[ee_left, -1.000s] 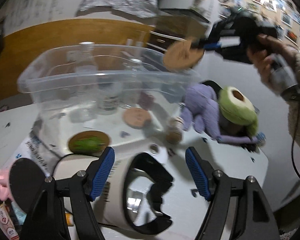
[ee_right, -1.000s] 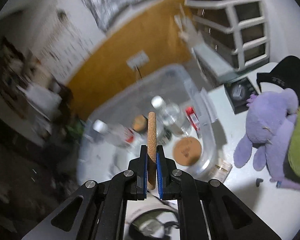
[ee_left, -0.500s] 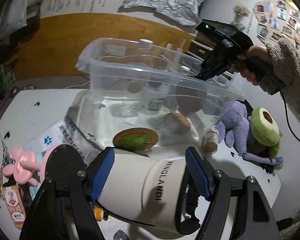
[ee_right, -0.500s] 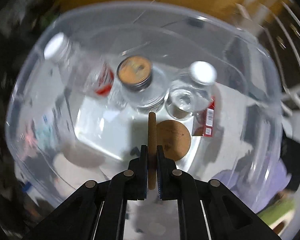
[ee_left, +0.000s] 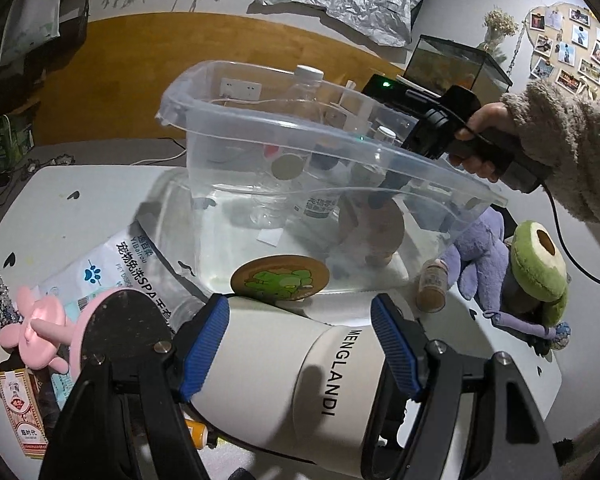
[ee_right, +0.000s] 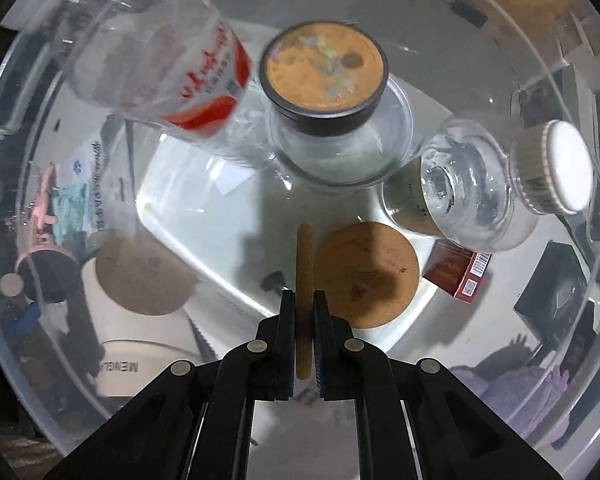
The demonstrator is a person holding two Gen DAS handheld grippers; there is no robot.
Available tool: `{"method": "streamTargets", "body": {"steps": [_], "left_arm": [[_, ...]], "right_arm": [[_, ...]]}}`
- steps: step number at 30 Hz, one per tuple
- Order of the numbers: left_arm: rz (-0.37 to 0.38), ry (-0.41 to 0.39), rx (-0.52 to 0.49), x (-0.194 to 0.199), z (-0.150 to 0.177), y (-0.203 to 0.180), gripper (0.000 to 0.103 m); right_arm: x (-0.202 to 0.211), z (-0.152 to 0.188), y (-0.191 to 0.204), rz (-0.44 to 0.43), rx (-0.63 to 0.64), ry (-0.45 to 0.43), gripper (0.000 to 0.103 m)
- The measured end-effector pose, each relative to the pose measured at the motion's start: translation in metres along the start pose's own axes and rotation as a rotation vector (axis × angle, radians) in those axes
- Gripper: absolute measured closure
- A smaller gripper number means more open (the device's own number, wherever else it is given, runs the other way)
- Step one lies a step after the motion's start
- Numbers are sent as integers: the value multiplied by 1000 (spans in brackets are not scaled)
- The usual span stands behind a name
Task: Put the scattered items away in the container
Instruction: 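Carry the cork coaster with the right gripper and lower it into the clear box, then open the right gripper to release the coaster inside the box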
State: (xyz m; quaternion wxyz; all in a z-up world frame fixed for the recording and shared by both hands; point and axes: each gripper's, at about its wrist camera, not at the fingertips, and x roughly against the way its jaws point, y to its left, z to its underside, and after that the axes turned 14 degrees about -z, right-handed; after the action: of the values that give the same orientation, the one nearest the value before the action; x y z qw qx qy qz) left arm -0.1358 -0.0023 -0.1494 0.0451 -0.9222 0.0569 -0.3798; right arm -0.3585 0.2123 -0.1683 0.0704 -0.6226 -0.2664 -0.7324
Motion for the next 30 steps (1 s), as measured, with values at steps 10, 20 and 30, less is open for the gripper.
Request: {"method": "streamTargets", "body": {"steps": [10, 20, 30], "left_arm": [[12, 10, -28, -4, -1, -6, 30], [30, -5, -53, 5, 0, -11, 30], [32, -31, -100, 28, 5, -22, 30]], "right_arm": [[-3, -7, -32, 151, -82, 6, 9], [60, 17, -10, 114, -40, -94, 6], [156, 85, 28, 71, -91, -554, 6]]}}
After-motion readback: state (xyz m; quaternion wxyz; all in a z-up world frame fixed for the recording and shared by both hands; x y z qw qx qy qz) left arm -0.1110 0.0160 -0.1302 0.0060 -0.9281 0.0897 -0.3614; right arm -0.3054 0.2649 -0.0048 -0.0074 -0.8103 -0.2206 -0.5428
